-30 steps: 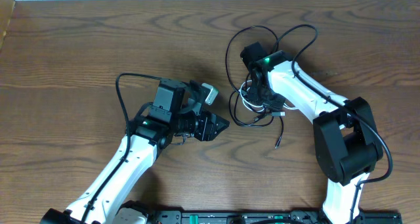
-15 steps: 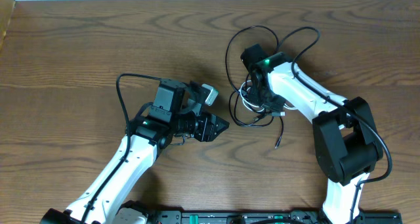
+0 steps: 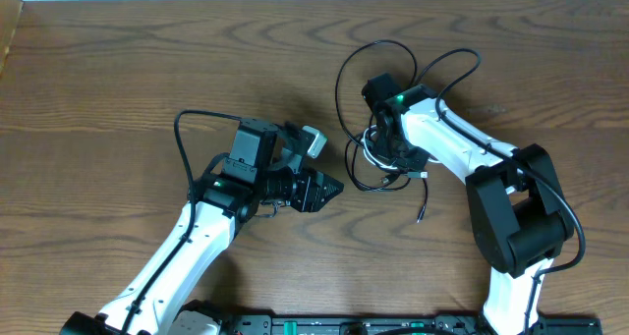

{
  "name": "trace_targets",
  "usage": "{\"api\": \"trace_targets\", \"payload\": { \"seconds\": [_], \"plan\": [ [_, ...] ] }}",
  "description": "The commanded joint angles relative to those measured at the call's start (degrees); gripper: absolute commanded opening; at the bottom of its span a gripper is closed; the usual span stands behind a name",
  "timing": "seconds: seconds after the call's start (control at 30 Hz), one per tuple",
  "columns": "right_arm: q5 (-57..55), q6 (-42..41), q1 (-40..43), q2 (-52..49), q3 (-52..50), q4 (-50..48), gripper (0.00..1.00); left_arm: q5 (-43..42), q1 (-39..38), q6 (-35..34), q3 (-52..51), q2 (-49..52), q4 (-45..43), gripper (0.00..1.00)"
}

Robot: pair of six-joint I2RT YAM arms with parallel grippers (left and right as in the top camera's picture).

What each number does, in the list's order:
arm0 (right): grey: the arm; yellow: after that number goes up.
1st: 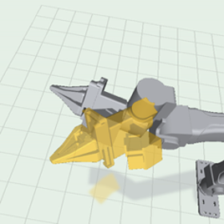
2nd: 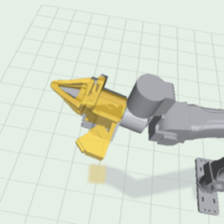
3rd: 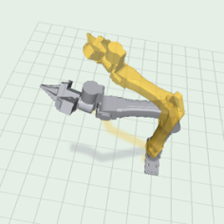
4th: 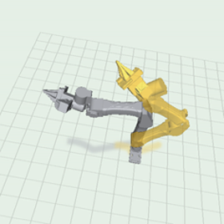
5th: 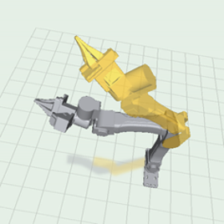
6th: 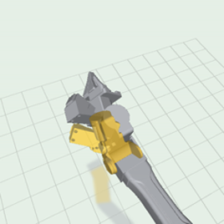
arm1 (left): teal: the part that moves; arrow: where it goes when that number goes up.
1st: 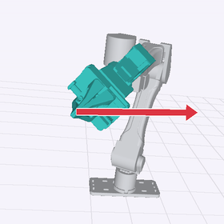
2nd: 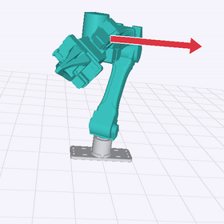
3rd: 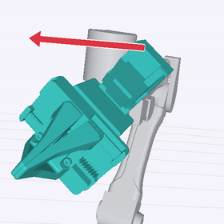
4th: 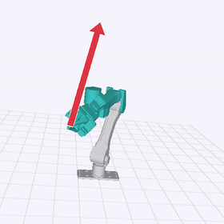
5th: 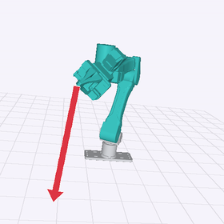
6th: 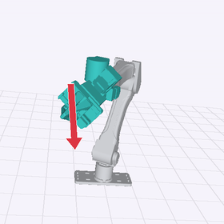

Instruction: Untangle cables

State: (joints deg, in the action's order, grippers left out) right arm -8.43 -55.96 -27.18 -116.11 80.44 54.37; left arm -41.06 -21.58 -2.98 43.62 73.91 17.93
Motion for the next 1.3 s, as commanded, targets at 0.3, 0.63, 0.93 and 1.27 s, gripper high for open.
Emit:
{"api": "trace_targets", "payload": {
  "seconds": [0.3,0.63,0.93,1.27],
  "plan": [
    [-3.34,19.39,0.35,4.11,4.44,-0.35,0.01,-0.72,-0.11,0.35,-0.17,0.02,0.15,0.6],
    [-3.72,30.1,2.73,14.53,13.86,7.28,0.01,1.09,-0.11,0.33,-0.17,0.02,1.33,0.6],
    [-4.24,33.77,4.13,24.85,18.25,14.05,0.01,1.66,-0.09,0.37,-0.17,0.02,1.73,0.6],
    [-6.88,32.52,4.28,35.39,21.33,14.62,0.01,-2.71,-0.11,0.37,-0.17,0.02,1.42,0.66]
  ]
}}
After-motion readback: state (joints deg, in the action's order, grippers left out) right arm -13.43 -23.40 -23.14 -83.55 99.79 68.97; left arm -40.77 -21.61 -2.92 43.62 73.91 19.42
